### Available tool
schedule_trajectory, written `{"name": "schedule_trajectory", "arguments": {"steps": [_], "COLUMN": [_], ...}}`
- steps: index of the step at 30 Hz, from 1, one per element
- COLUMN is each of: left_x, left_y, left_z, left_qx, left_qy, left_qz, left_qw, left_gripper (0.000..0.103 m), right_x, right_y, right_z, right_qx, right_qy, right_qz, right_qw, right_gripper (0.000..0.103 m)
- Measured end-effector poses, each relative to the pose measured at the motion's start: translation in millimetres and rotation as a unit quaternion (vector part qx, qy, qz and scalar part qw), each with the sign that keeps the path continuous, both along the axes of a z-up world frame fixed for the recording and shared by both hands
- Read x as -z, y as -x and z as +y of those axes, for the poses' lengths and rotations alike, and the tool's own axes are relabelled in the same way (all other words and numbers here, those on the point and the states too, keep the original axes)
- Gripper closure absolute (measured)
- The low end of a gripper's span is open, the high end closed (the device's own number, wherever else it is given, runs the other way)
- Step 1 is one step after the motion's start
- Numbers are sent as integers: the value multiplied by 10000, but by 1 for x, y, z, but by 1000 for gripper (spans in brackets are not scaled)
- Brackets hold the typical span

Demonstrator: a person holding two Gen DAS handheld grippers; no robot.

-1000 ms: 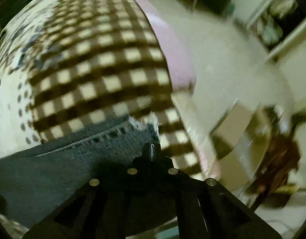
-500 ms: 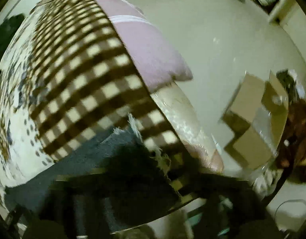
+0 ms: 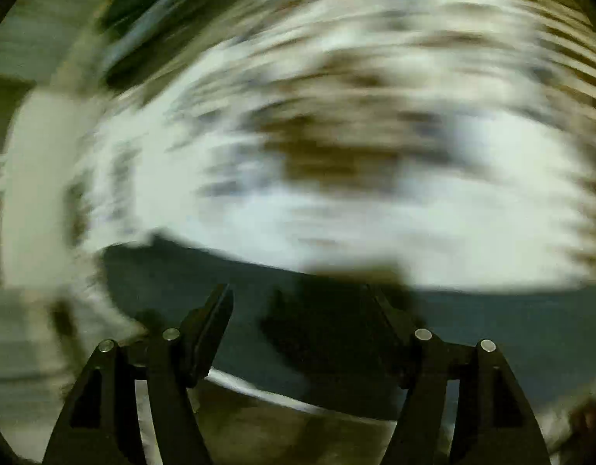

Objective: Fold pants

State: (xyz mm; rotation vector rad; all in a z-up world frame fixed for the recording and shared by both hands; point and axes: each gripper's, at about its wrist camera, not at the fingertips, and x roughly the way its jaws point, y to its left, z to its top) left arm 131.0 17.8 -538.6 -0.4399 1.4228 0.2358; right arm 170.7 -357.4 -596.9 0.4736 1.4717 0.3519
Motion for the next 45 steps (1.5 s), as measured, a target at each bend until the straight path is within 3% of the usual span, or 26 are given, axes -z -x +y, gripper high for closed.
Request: {"name": "schedule_trajectory", "arguments": {"steps": [4,6,9,11,12,13,16,20,25,27,30,32,34,38,41,42,45], "left_x": [6,8,14,20,22,25,30,34,34,35,40,39,39,30,31,34,30], "left_y": [-2,-3,-10,-11,-13,-13,-13,-5,3,10,16,16,13,6,0,-1,-4], "left_z": [75,105,144,172,179,191,214,238,256,263,276,274,269,270,268,266,260], "left_qx": [-653,-873,-1170,-1377,-1437,-1537,-1722,-1854,-1889,-1925,-1997,-2020,-2041,-1978,-1931,-1960,-2143], "left_qy": [-126,-142,-195,-185,-165,-137,-78,6,9,53,172,216,260,324,329,342,473], "left_qz": [118,136,182,238,253,270,305,343,360,345,324,305,261,167,150,158,164], "left_qw": [9977,9960,9928,9900,9892,9876,9846,9821,9813,9807,9792,9787,9782,9796,9805,9799,9755], "left_gripper": [25,25,25,25,25,25,25,25,25,25,25,25,25,25,25,25,25], "right_x": [30,61,104,130,131,131,127,109,100,90,99,106,115,139,136,132,106], "right_y": [-63,-88,-106,-115,-114,-114,-112,-106,-110,-116,-132,-133,-128,-110,-105,-104,-105], "right_z": [137,190,234,242,247,253,268,274,264,255,247,255,265,282,297,301,305], "right_qx": [-845,-966,-975,-895,-895,-953,-1026,-898,-217,-100,-23,-251,-495,-984,-1206,-1250,-1101], "right_qy": [-288,-327,-229,-15,108,450,917,1166,936,955,282,223,306,621,1157,1316,1509], "right_qz": [306,873,1718,2052,2057,2007,1807,1612,1481,1213,1651,1959,2196,2547,2203,2098,1625], "right_qw": [9955,9909,9800,9746,9744,9740,9739,9759,9843,9880,9859,9800,9738,9600,9610,9608,9689], "right_gripper": [33,33,33,34,46,74,91,96,103,103,101,88,63,58,78,91,95]}}
